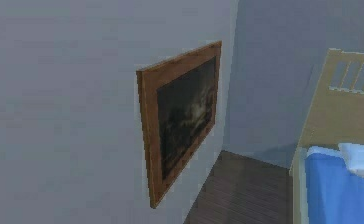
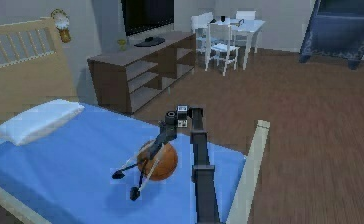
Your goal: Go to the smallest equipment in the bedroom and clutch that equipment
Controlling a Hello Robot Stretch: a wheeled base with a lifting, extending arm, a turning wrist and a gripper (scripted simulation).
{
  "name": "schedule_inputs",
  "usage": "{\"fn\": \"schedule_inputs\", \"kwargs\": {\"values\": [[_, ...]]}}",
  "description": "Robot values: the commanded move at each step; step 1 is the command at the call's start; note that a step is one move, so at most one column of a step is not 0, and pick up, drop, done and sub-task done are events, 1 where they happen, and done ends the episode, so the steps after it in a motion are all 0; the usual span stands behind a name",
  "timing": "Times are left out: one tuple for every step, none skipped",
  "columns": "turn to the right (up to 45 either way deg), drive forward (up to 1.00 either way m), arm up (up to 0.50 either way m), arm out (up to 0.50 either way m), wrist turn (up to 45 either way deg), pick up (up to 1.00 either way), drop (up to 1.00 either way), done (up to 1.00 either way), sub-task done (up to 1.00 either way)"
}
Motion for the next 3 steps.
{"fn": "schedule_inputs", "kwargs": {"values": [[0.0, 0.00, 0.00, 0.00, 45.0, 0.00, 0.00, 0.00, 0.00], [0.0, 0.00, 0.00, 0.00, 45.0, 0.00, 0.00, 0.00, 0.00], [0.0, 0.00, 0.00, 0.00, 15.0, 0.00, 0.00, 0.00, 0.00]]}}
